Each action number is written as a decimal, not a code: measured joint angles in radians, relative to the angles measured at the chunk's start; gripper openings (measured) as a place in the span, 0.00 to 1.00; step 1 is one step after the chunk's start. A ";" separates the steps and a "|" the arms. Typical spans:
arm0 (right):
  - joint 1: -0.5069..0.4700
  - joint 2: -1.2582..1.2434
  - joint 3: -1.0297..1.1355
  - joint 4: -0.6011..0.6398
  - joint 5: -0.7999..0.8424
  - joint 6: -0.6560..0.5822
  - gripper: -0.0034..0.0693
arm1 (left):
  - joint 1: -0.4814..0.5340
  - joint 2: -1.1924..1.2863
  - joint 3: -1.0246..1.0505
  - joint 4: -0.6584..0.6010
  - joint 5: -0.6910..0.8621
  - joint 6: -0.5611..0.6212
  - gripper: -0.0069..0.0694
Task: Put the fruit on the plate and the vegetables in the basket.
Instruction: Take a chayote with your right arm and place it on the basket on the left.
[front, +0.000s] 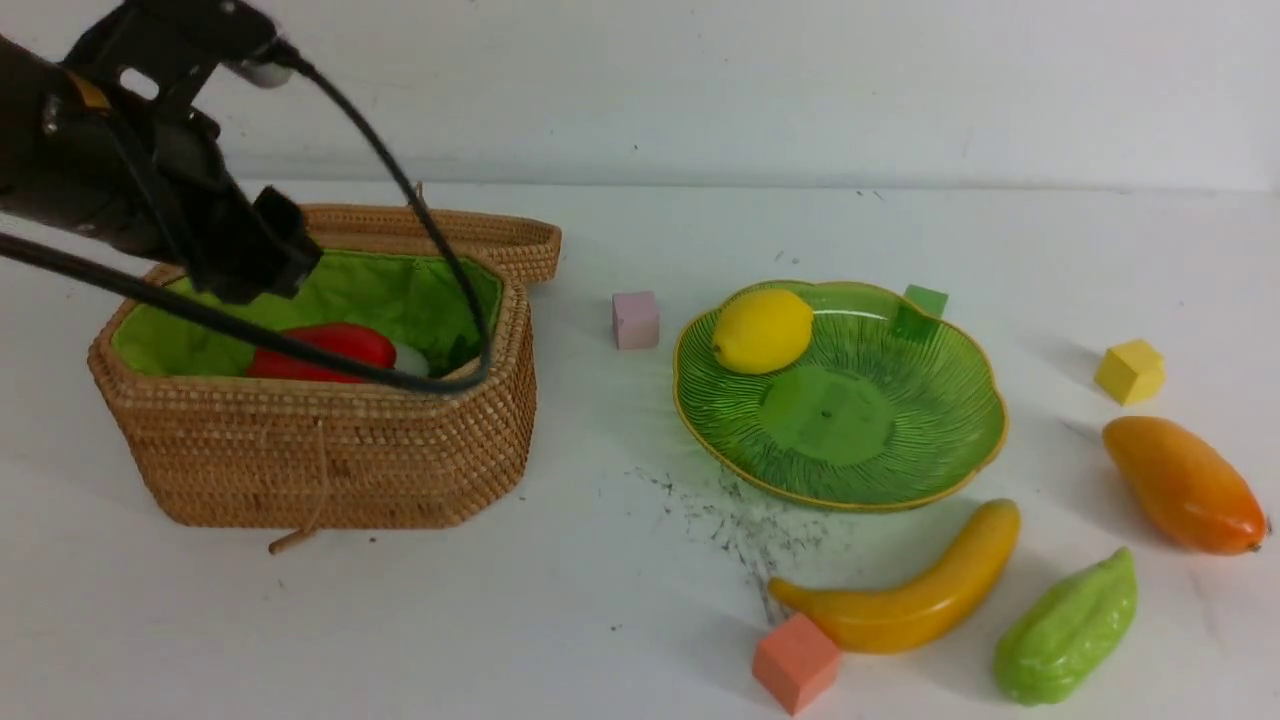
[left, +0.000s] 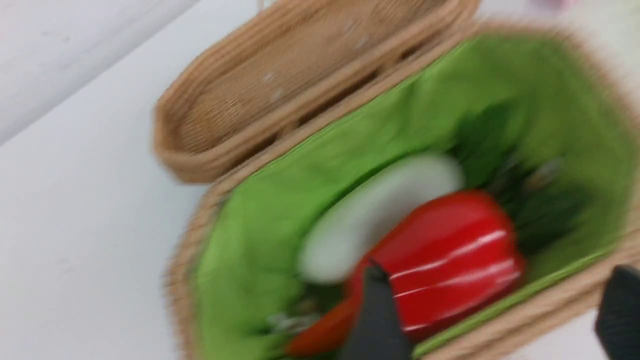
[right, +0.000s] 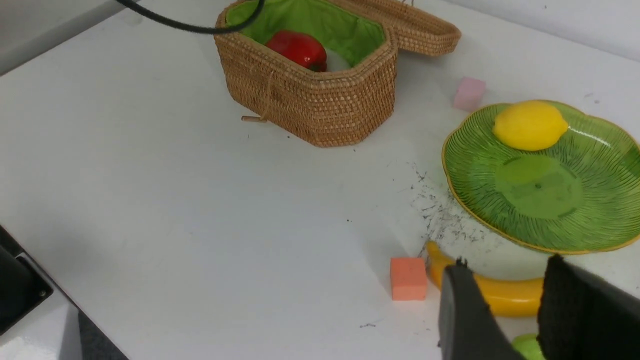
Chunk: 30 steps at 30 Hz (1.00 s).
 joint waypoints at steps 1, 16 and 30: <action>0.000 0.003 0.000 0.000 0.000 0.000 0.37 | -0.006 -0.005 0.000 -0.005 0.004 0.000 0.62; 0.000 0.314 0.000 -0.190 0.076 0.181 0.37 | -0.369 -0.461 0.227 -0.036 0.201 -0.326 0.07; -0.057 0.763 0.000 -0.383 0.019 0.591 0.40 | -0.374 -0.760 0.388 -0.052 0.181 -0.255 0.07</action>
